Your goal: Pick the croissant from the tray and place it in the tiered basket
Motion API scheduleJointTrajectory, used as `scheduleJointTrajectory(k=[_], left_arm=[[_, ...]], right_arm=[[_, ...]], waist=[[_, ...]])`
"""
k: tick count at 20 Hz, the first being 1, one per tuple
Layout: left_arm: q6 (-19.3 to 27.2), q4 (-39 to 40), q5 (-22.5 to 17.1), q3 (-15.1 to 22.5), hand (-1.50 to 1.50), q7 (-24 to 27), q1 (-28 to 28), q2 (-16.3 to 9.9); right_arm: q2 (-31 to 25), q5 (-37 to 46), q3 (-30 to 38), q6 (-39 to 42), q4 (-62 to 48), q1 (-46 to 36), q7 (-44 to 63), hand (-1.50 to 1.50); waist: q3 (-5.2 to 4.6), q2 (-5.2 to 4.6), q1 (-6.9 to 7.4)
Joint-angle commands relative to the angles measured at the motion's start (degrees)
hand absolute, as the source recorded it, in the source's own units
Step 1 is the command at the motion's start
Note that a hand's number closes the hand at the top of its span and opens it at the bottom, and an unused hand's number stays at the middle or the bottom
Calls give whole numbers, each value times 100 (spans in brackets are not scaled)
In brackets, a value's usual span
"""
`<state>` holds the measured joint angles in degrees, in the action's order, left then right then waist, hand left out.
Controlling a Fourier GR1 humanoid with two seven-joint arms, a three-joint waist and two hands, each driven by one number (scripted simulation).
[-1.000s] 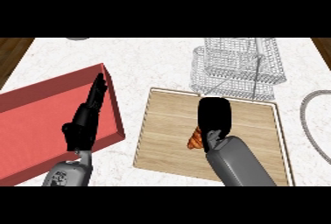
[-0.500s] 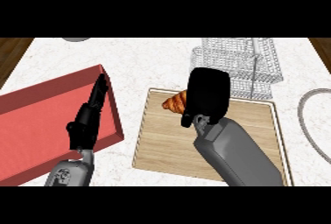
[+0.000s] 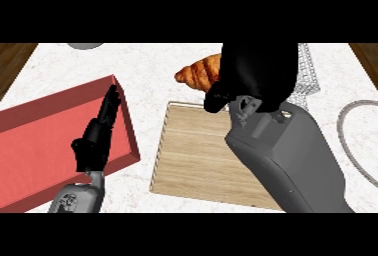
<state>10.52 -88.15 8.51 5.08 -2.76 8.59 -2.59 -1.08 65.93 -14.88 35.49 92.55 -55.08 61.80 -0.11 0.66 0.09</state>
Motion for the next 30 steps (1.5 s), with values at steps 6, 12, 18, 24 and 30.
scheduleJointTrajectory(k=[6, 12, 18, 24, 30], left_arm=[[68, 112, 81, 41, 0, -12, 97, 93], [119, 66, 102, 29, 0, 167, 63, 134], [12, -301, 82, 129, 0, -124, -122, 110], [-57, -123, 22, -75, 0, -305, 246, 17], [-102, -189, -20, -135, 0, 7, -101, -55]], right_arm=[[104, -497, 1245, -242, -446, -1109, 1185, 150], [-54, 105, 1791, -620, -1603, -1521, 382, 150], [-549, 401, 1986, -658, -2149, -1494, -239, 150], [-951, 660, 2100, -1039, -3120, -1714, -800, 150], [-890, 442, 2771, -1821, -3051, -1264, -575, 150]], waist=[[5, -62, 66], [6, -91, 70], [10, -72, 66], [9, -83, 73], [12, -82, 71]])
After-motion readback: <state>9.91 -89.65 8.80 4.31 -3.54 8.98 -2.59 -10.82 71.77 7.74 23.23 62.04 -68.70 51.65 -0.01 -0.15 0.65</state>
